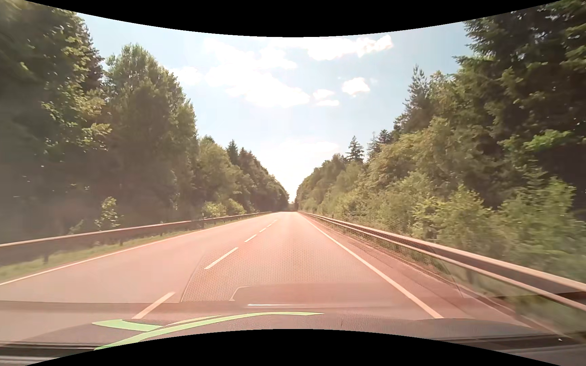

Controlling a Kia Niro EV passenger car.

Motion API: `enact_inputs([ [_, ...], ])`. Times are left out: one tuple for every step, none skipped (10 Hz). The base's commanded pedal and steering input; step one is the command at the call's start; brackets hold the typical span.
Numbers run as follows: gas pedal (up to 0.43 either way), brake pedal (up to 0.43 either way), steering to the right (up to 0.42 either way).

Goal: Follow the waypoints while adhering to traffic rules and regulations

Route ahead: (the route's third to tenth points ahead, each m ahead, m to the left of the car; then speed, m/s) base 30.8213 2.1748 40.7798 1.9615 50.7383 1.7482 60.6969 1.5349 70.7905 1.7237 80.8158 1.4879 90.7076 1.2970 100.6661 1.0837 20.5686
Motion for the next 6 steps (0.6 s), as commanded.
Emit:
enact_inputs([
  [0.169, 0.000, -0.003],
  [0.169, 0.000, -0.003],
  [0.169, 0.000, -0.003],
  [0.169, 0.000, -0.003],
  [0.169, 0.000, -0.002],
  [0.169, 0.000, -0.001],
])
